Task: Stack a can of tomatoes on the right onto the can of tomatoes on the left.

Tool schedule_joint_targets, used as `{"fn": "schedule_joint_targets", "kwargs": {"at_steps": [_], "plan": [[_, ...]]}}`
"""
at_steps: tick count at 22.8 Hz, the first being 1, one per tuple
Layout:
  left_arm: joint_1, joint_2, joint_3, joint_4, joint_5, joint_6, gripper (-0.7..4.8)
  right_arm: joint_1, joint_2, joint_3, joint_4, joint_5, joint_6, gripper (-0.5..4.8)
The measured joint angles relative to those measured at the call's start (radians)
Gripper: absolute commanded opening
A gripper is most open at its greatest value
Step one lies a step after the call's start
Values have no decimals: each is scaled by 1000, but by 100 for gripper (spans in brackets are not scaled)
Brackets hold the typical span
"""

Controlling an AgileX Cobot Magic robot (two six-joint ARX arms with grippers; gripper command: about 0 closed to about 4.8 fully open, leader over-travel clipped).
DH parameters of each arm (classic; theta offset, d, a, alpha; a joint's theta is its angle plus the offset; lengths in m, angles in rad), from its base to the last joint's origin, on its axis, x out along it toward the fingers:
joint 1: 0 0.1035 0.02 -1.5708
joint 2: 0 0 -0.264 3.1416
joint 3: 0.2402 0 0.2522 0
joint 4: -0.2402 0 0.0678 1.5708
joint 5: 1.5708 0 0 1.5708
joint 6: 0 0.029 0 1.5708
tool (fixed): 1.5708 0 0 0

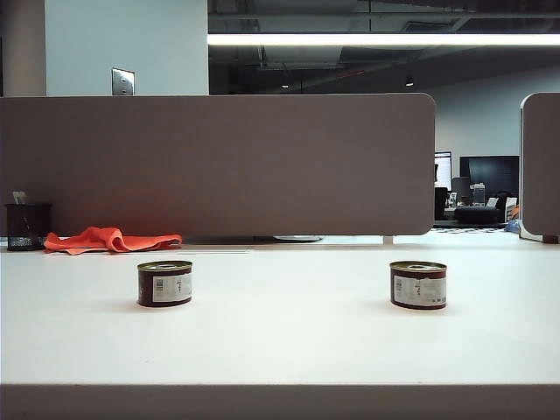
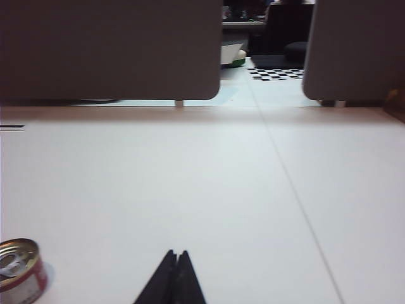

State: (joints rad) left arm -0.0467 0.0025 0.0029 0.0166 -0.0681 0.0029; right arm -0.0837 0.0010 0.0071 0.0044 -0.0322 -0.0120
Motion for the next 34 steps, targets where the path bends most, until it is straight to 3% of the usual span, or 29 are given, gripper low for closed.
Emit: {"fn": "schedule_joint_targets", "kwargs": {"at_steps": [13,17,21,24,28,31,34], "plan": [[0,0,28,-35,5,-16,-5,0,0,10,-11,9,-15,-6],[0,0,222,-99,45,-40,-5,0,0,141,0,10,-15,-6],[0,51,405,-242,49,9,-5,0,0,285,-4,11,-15,-6],[0,120,504,-272,61,21,-5,1,22,399,-21,11,-15,-6],[0,258,639,-266,166,34,-5,5,154,561,-51,10,-15,-6],[0,448,771,-269,325,46,-5,5,373,724,-101,-9,-15,-6],[-16,526,820,-293,349,45,-5,5,494,820,-98,-79,-15,-6]]}}
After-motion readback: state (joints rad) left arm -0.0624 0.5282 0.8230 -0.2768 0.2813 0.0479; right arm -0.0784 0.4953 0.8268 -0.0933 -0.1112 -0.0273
